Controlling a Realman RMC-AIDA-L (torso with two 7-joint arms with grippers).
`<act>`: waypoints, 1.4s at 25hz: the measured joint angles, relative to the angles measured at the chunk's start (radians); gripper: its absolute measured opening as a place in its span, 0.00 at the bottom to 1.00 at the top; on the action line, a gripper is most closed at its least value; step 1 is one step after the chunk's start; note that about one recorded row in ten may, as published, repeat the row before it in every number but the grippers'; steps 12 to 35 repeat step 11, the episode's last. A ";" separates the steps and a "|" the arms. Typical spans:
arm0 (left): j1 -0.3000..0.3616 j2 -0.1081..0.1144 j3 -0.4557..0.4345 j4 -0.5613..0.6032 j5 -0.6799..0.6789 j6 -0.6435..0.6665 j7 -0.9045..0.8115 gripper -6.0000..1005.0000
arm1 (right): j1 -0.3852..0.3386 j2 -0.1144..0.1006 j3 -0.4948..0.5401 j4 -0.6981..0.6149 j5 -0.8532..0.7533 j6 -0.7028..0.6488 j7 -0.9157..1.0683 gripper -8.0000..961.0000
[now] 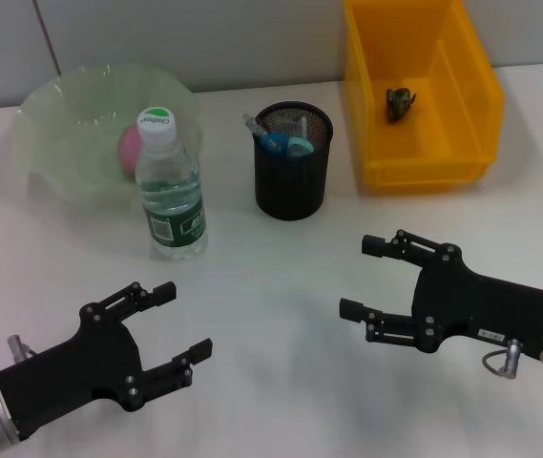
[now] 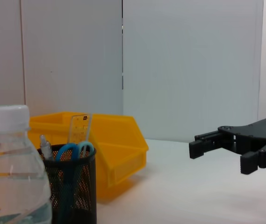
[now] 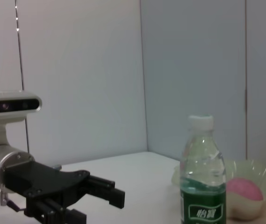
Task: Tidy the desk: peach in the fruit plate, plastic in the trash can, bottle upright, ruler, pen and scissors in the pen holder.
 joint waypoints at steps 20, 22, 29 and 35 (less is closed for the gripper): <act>-0.005 0.000 -0.002 0.000 0.001 0.000 0.000 0.78 | 0.001 0.004 0.004 0.015 -0.007 0.002 0.003 0.86; -0.005 0.000 -0.002 0.000 0.001 0.000 0.000 0.78 | 0.001 0.004 0.004 0.015 -0.007 0.002 0.003 0.86; -0.005 0.000 -0.002 0.000 0.001 0.000 0.000 0.78 | 0.001 0.004 0.004 0.015 -0.007 0.002 0.003 0.86; -0.005 0.000 -0.002 0.000 0.001 0.000 0.000 0.78 | 0.001 0.004 0.004 0.015 -0.007 0.002 0.003 0.86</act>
